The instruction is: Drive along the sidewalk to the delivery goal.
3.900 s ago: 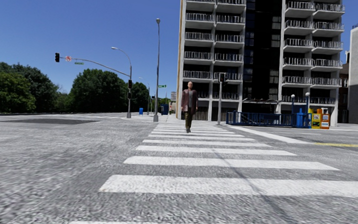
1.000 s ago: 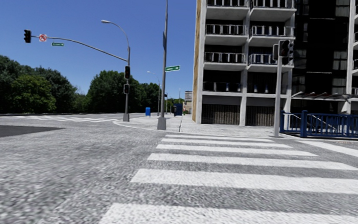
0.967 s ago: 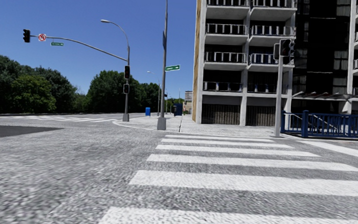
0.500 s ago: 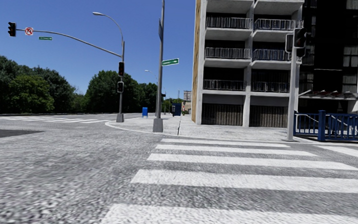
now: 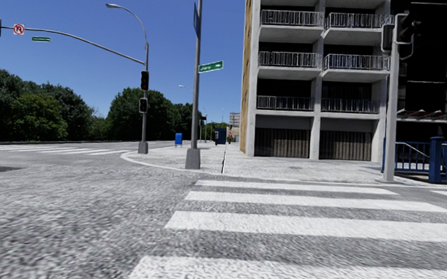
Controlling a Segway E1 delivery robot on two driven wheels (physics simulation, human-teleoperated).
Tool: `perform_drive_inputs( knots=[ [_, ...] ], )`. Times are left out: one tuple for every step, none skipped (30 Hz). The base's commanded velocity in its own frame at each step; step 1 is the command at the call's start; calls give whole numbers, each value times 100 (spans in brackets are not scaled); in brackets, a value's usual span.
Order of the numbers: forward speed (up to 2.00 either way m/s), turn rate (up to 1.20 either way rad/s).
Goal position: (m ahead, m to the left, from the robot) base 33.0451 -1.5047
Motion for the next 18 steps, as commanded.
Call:
perform_drive_inputs(
  knots=[
    [200,-17],
    [200,-17],
    [200,-17],
    [200,-17],
    [200,-17],
    [200,-17],
    [200,-17],
    [200,-17],
    [200,-17],
    [200,-17],
    [200,-17],
    [200,-8],
    [200,-8],
    [200,-3],
    [200,-1],
    [200,-1],
    [200,0],
    [200,0]
  ],
)
